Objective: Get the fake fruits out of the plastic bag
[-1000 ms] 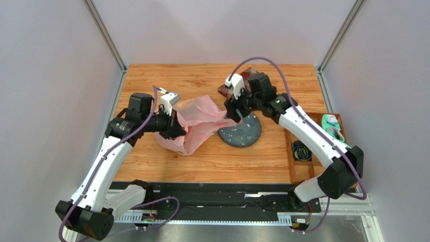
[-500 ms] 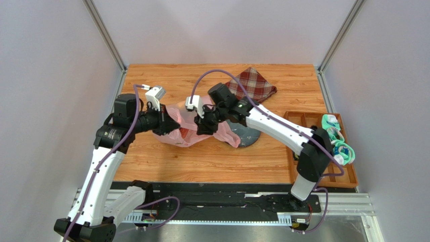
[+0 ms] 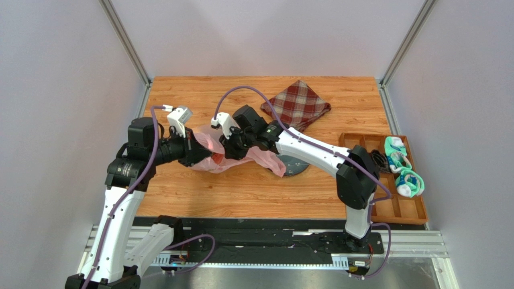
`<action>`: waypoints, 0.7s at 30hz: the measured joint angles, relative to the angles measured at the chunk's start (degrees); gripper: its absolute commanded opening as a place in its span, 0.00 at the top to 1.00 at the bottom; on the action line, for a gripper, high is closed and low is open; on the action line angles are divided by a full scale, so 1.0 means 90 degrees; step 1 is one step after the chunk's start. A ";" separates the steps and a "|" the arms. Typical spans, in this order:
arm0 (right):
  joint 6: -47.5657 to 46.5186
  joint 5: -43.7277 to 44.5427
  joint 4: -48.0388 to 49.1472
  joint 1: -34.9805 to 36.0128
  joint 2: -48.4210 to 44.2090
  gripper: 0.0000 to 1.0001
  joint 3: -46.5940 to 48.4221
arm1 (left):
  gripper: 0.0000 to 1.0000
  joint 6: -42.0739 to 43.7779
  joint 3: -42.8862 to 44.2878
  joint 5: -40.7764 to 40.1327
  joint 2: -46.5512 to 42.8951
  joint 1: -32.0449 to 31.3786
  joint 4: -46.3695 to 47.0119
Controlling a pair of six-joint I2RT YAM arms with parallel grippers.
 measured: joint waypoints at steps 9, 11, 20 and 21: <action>0.1693 0.1450 0.0423 0.0168 0.1188 0.09 0.0486 | 1.00 0.0325 0.0002 0.0323 -0.0430 0.0486 -0.0726; 0.1855 0.1834 0.0457 0.0318 0.1379 0.04 0.0663 | 1.00 0.0420 0.0002 0.0393 -0.0515 0.0590 -0.0920; 0.2339 0.2902 0.0420 0.0719 0.1899 0.13 0.1120 | 1.00 0.0595 -0.0085 0.0544 -0.0755 0.0743 -0.1314; 0.2373 0.3028 0.0423 0.0716 0.1950 0.14 0.1163 | 1.00 0.0595 -0.0134 0.0576 -0.0753 0.0743 -0.1311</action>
